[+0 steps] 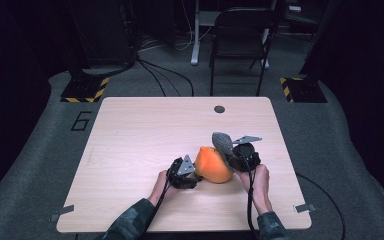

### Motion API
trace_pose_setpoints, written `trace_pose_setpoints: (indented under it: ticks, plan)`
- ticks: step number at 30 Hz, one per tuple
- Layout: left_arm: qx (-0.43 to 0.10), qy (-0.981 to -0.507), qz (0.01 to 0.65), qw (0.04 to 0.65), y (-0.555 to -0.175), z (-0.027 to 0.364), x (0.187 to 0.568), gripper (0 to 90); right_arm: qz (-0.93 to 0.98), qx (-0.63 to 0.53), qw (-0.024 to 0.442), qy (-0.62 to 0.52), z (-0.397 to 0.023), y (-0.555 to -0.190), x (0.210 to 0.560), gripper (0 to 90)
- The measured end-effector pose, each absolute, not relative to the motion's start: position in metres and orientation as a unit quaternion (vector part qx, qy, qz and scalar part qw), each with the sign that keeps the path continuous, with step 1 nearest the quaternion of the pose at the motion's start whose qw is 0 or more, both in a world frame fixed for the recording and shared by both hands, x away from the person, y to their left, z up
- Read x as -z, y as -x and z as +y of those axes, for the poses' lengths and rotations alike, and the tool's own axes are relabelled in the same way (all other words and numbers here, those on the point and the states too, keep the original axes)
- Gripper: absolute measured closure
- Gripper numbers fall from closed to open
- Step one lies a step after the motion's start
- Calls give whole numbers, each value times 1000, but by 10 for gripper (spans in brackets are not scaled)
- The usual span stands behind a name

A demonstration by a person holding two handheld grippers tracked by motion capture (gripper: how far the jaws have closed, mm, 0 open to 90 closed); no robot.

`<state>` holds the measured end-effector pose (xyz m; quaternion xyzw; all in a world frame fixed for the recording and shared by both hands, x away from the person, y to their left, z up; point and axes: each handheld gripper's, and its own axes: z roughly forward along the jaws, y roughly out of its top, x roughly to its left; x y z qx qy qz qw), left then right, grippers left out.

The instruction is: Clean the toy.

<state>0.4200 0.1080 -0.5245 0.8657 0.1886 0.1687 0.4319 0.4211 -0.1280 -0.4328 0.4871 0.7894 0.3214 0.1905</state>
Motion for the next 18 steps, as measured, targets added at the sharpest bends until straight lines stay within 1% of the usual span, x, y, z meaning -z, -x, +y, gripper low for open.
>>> trace_pose_setpoints:
  ticks: [1, 4, 8, 11, 15, 18]
  plan:
    - [-166, -866, 197, 429, -421, 108, 524, 597, 791, -324, 191, -483, -128, -421, 433, 749]
    - [-166, -867, 198, 426, -420, 107, 524, 675, 793, -329, 192, -476, -127, -422, 433, 749]
    - [-164, -862, 204, 434, -420, 107, 525, 738, 785, -347, 193, -476, -132, -420, 428, 747]
    - [-163, -861, 205, 435, -420, 108, 524, 757, 776, -361, 210, -472, -142, -416, 420, 750]
    - [-164, -861, 205, 436, -419, 108, 524, 762, 756, -350, 232, -502, -166, -417, 416, 749]
    - [-164, -860, 205, 438, -420, 108, 524, 763, 743, -337, 222, -534, -185, -422, 428, 748]
